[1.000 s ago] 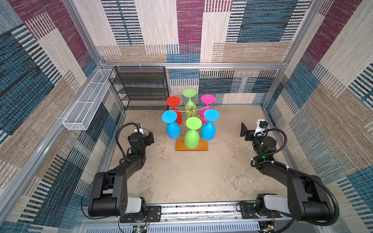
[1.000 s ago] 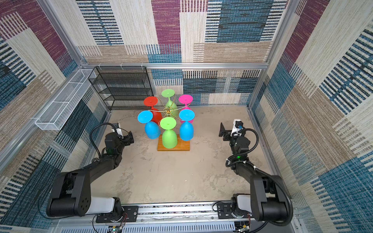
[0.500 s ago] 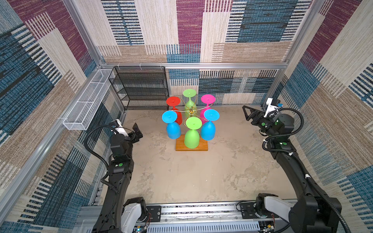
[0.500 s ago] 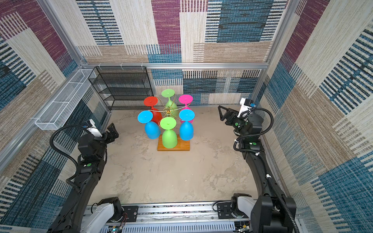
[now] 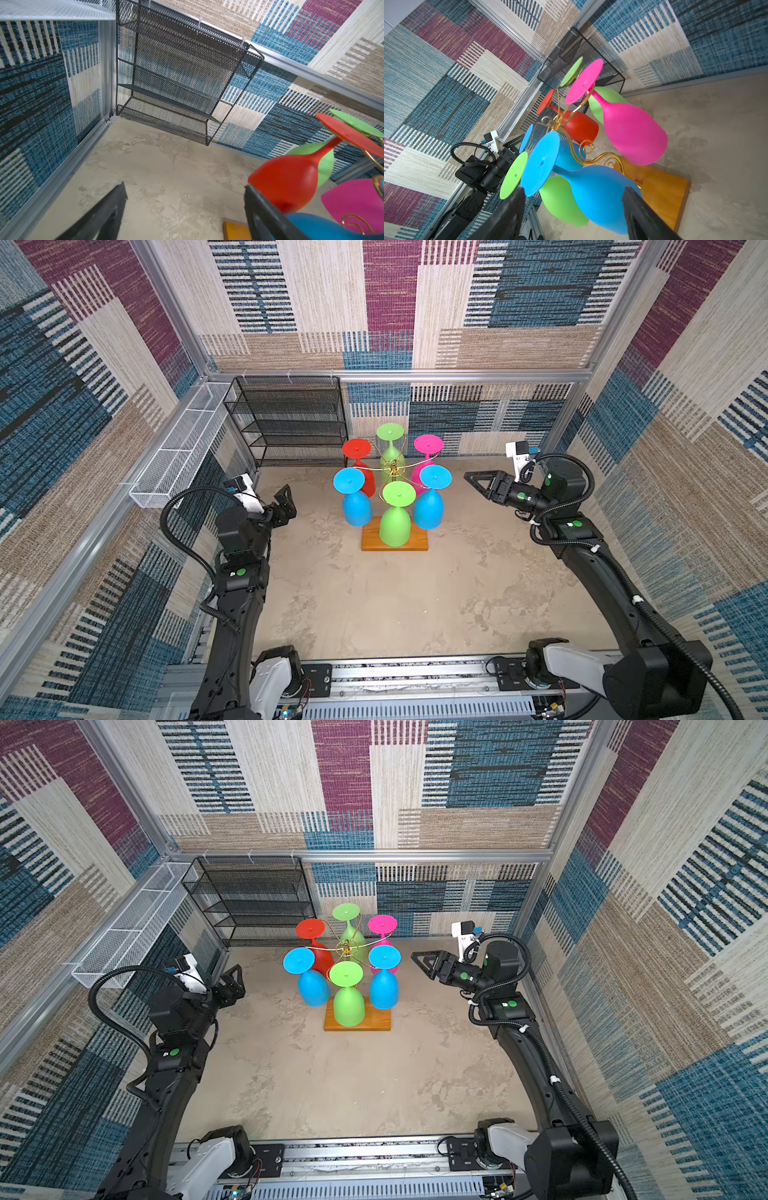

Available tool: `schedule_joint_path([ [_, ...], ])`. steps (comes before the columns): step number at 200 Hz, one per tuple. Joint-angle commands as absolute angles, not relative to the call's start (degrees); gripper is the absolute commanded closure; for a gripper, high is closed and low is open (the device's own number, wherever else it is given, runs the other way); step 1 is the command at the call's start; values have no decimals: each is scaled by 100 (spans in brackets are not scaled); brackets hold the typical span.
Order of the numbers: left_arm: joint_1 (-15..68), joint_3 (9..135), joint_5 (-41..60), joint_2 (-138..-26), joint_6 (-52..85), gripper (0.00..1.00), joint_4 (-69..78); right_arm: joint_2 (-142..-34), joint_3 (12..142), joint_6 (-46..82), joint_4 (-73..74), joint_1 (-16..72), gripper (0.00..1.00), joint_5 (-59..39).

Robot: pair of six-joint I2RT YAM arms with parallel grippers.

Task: Take the wine glass off the wine glass rack
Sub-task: 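Raise both arms and move the right gripper toward the cyan glass, then close the right gripper on the cyan glass's foot on the rack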

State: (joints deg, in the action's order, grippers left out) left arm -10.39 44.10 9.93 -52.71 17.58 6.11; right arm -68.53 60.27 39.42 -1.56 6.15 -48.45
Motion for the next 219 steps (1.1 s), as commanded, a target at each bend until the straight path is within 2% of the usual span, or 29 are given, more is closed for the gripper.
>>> schedule_joint_path([
  [1, -1072, 4413, 1160, -5220, 1894, 10, 582, -6952, 6116, 4211, -21, 767, 24, -5092],
  [40, -1097, 4397, 1111, -5203, 1925, 10, 540, -7237, 6267, 4458, 251, 1011, 26, -5264],
  [149, -1111, 4353, 1046, -5139, 1891, 10, 536, -7805, 6572, 5061, 952, 1213, 42, -5353],
  [190, -1115, 4353, 1051, -5135, 1874, 9, 540, -7901, 6574, 5281, 1178, 1249, 56, -5400],
  [219, -1111, 4357, 1050, -5115, 1855, 9, 518, -7930, 6587, 5350, 1187, 1265, 72, -5429],
])
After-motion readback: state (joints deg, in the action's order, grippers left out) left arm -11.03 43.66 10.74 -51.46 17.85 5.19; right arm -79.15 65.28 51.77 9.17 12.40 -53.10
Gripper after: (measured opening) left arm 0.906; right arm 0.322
